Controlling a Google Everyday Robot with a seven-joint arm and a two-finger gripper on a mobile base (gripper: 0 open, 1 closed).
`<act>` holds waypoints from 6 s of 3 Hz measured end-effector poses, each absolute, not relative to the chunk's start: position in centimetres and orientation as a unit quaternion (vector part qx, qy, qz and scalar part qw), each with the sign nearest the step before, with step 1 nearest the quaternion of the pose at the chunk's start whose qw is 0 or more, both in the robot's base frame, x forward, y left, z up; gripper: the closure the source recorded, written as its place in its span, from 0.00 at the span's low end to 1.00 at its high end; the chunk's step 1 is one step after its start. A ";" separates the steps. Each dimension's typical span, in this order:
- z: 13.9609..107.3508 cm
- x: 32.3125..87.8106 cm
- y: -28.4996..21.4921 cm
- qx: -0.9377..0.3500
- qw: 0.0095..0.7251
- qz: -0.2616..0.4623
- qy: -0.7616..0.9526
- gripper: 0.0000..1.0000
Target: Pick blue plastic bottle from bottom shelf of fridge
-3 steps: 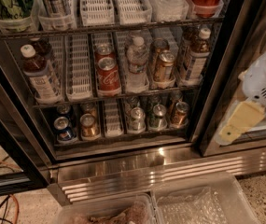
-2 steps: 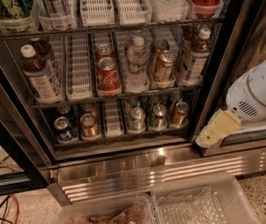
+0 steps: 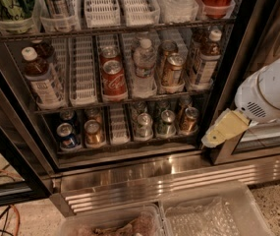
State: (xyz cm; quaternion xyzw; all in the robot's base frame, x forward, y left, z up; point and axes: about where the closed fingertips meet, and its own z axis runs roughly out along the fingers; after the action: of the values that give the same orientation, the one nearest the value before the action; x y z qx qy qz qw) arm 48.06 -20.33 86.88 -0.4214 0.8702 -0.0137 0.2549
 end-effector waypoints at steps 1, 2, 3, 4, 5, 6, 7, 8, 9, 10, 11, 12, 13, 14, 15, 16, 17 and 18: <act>86.5 48.8 -21.0 -0.383 0.283 0.002 0.879 0.00; 85.8 51.6 -20.8 -0.322 0.332 0.033 0.886 0.00; 86.2 54.5 -19.3 -0.284 0.382 0.042 0.878 0.00; 87.0 55.3 -19.3 -0.275 0.401 0.039 0.873 0.00; 87.0 55.3 -19.3 -0.275 0.401 0.039 0.873 0.00; 85.1 55.4 -19.1 -0.240 0.411 0.049 0.878 0.00; 80.6 55.1 -18.2 -0.187 0.420 0.060 0.886 0.00; 78.6 54.9 -18.0 -0.167 0.448 0.047 0.877 0.00; 81.2 56.2 -20.4 -0.141 0.502 0.029 0.853 0.00; 81.5 56.3 -21.1 -0.132 0.507 0.029 0.851 0.00; 81.1 56.3 -20.7 -0.117 0.508 0.043 0.852 0.00; 81.5 56.8 -21.1 -0.085 0.529 0.064 0.842 0.00; 83.3 57.3 -21.5 -0.077 0.577 0.067 0.810 0.00; 84.3 58.5 -20.3 -0.066 0.617 0.074 0.780 0.00; 85.2 58.7 -20.7 -0.049 0.630 0.073 0.772 0.00; 84.9 58.3 -19.9 -0.069 0.618 0.077 0.780 0.00; 83.3 58.2 -18.9 -0.072 0.612 0.088 0.783 0.00; 81.9 58.9 -17.1 -0.065 0.620 0.106 0.775 0.00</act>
Offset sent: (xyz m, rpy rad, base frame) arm 0.0764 -0.0063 -0.0182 0.3676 -0.1753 -0.2884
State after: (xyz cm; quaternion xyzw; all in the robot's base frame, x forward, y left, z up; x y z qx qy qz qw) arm 58.90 -17.05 81.93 -0.0655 0.7749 0.1057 0.6198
